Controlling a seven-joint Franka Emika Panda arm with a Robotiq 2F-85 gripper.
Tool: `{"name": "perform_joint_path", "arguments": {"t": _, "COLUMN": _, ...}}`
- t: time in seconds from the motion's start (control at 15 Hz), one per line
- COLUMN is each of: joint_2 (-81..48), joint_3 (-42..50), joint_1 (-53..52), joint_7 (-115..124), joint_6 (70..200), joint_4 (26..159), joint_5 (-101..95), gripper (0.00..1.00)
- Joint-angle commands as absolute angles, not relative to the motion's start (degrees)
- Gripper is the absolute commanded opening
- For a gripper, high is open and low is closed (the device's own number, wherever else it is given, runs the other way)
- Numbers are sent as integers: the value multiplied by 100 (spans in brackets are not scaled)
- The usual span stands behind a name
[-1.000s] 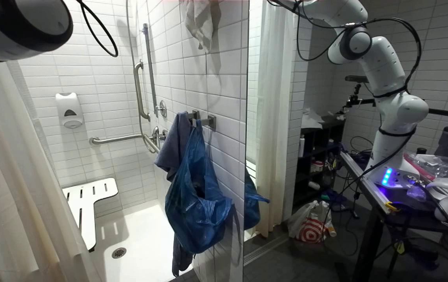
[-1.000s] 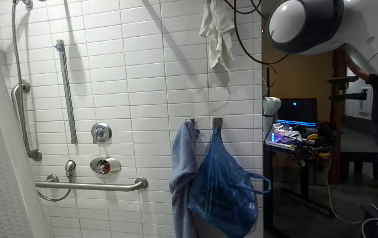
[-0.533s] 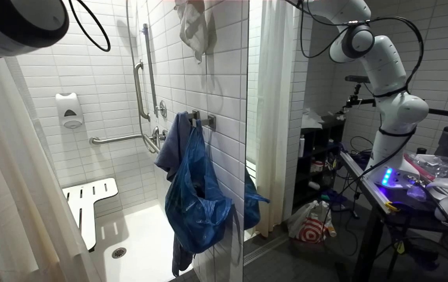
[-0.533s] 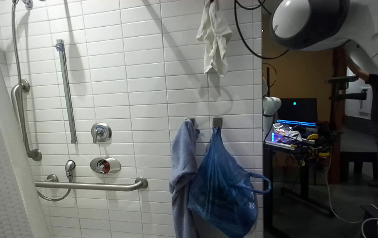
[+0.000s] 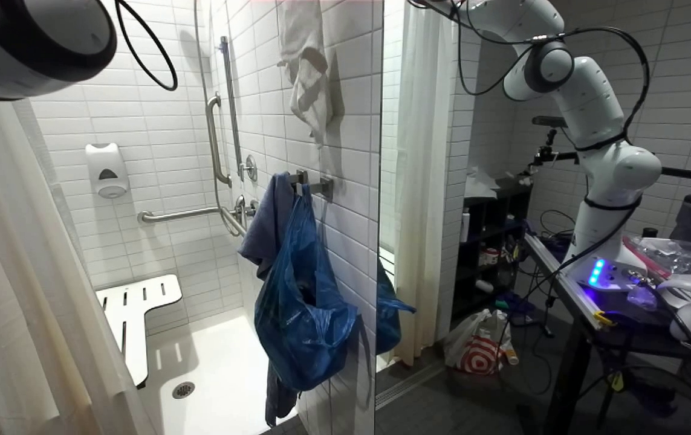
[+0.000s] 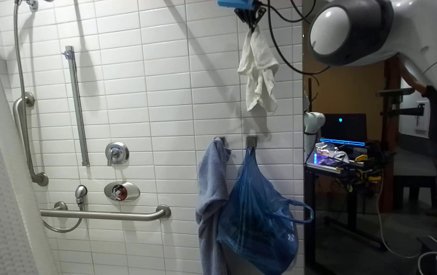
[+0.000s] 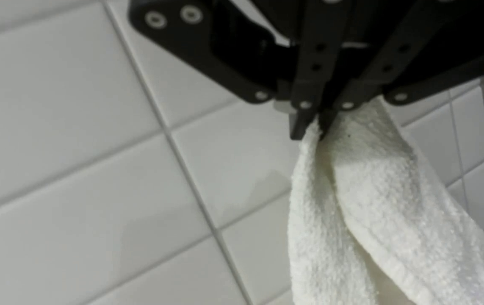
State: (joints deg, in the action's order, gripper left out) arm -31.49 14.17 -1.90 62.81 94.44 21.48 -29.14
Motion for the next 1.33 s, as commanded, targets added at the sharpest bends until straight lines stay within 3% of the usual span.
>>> {"name": "perform_joint_path", "arguments": {"t": 0.0, "joint_2": -3623, "joint_3": 1619, "joint_1": -93, "joint_7": 6160, "joint_6": 8887, "joint_4": 1898, "joint_5": -2773, "gripper": 1}}
{"name": "perform_joint_path", "arguments": {"t": 0.2, "joint_2": -3905, "joint_3": 1771, "joint_1": -97, "joint_7": 6218, "joint_6": 8596, "joint_4": 1854, "joint_5": -2880, "gripper": 1}}
{"name": "perform_joint_path", "arguments": {"t": 0.8, "joint_2": -3866, "joint_3": 2472, "joint_1": -587, "joint_7": 7512, "joint_6": 10435, "joint_4": 2089, "joint_5": -4014, "gripper": 1}}
{"name": "perform_joint_path", "arguments": {"t": 1.27, "joint_2": -3680, "joint_3": 2566, "joint_1": -584, "joint_7": 8421, "joint_6": 10973, "joint_4": 2021, "joint_5": -4521, "gripper": 1}}
